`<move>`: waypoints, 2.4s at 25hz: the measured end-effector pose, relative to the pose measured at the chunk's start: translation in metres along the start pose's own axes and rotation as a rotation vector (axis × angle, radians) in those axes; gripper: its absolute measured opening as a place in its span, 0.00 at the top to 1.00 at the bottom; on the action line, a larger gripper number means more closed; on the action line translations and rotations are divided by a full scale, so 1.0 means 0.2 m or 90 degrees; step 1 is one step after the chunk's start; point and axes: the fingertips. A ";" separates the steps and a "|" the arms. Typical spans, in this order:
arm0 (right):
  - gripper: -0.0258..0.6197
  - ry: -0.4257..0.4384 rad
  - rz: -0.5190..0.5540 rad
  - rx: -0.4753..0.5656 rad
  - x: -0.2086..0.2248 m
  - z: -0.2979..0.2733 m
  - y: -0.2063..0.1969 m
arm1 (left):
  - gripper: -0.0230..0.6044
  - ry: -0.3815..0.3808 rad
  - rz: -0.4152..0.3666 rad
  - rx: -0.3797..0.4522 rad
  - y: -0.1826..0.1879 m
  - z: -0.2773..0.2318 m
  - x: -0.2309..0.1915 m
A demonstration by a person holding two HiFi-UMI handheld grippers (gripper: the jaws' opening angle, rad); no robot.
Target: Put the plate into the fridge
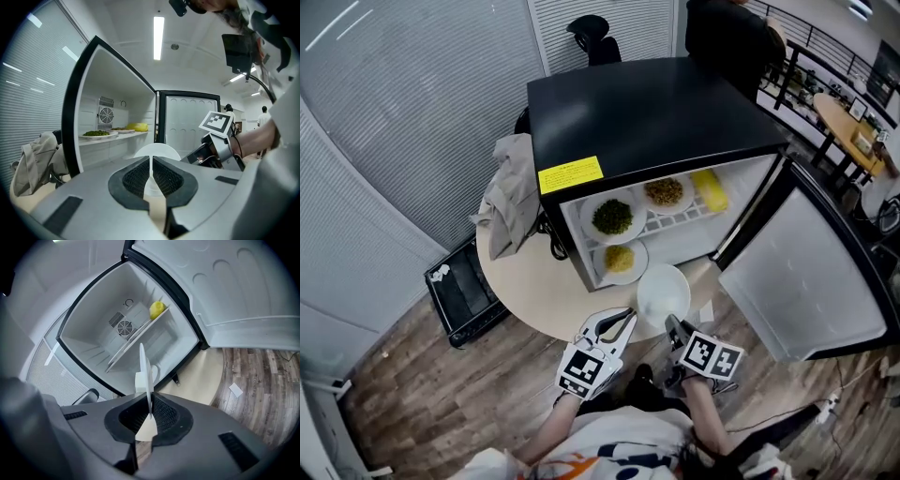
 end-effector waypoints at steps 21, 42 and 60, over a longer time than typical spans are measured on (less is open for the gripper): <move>0.92 0.026 0.013 -0.034 0.20 -0.19 0.28 | 0.94 0.024 -0.003 -0.025 0.04 -0.40 -0.07; 0.92 -0.014 -0.051 -0.003 0.19 -0.37 0.38 | 0.94 -0.034 -0.022 -0.053 0.01 -0.41 -0.19; 0.92 -0.054 -0.057 -0.003 0.16 -0.63 0.44 | 0.94 -0.065 -0.009 -0.047 -0.01 -0.41 -0.32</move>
Point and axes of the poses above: the fingertips, and each gripper's own axes: z backward along the fingers, x to its right, y out of its top, and after that the axes turned 10 degrees about -y, right-handed
